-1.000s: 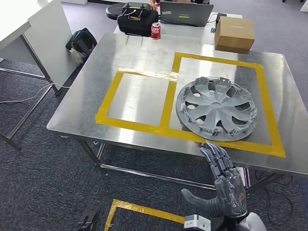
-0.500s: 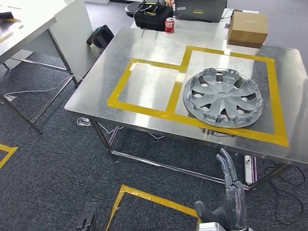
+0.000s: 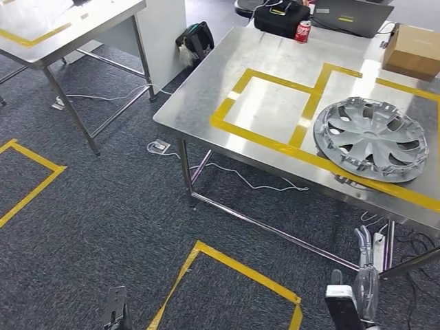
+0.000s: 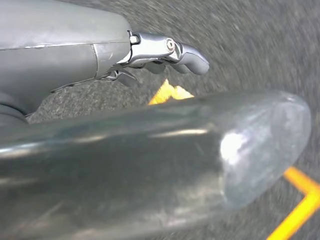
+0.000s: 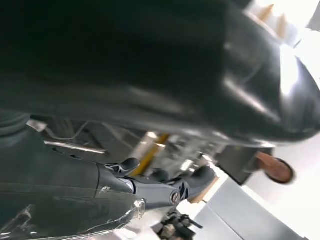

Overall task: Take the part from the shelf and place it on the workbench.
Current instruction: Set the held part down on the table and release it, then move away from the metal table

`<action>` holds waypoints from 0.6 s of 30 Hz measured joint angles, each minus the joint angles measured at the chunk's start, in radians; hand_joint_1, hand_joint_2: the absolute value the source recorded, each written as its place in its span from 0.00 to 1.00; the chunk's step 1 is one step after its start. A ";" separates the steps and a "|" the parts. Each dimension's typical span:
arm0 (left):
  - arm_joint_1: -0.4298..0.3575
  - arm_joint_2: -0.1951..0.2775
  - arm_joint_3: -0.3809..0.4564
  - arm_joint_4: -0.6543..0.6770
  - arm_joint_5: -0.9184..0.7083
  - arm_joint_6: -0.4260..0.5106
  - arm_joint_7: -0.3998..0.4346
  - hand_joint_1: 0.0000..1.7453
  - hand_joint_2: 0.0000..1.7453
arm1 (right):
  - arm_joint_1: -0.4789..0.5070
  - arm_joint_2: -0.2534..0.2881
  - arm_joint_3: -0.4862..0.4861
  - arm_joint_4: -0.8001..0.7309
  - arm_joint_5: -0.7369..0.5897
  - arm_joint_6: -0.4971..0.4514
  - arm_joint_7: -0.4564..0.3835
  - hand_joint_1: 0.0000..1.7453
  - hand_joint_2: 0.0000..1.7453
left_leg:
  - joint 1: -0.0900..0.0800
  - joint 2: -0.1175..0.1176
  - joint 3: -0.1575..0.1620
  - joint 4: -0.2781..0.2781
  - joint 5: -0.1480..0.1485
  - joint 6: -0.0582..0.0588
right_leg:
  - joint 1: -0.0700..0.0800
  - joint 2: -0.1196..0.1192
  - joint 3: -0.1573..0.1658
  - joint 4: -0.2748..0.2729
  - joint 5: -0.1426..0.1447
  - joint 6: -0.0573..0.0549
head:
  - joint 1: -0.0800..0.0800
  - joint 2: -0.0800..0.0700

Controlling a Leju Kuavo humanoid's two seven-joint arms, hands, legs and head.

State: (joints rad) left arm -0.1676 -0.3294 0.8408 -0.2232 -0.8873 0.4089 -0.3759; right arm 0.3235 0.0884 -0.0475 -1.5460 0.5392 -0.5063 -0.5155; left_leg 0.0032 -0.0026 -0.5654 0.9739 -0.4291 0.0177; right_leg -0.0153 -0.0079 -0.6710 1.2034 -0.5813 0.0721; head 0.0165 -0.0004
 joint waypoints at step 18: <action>-0.009 -0.002 0.032 0.001 0.073 0.041 -0.006 0.00 0.00 | -0.356 0.097 -0.691 1.086 0.072 0.086 0.011 0.00 0.00 | 0.001 -0.008 -0.164 0.302 -0.083 -0.060 | 0.025 -0.038 0.124 -0.224 0.137 -0.073 | -0.010 0.000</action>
State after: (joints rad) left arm -0.1769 -0.3309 0.8724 -0.2224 -0.8143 0.4504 -0.3817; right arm -0.0329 0.1854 -0.7390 -0.4596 0.6116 -0.4200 -0.5043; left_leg 0.0037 -0.0102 -0.7295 1.2764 -0.5119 -0.0425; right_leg 0.0100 -0.0463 -0.5469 0.9792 -0.4447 -0.0009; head 0.0061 -0.0005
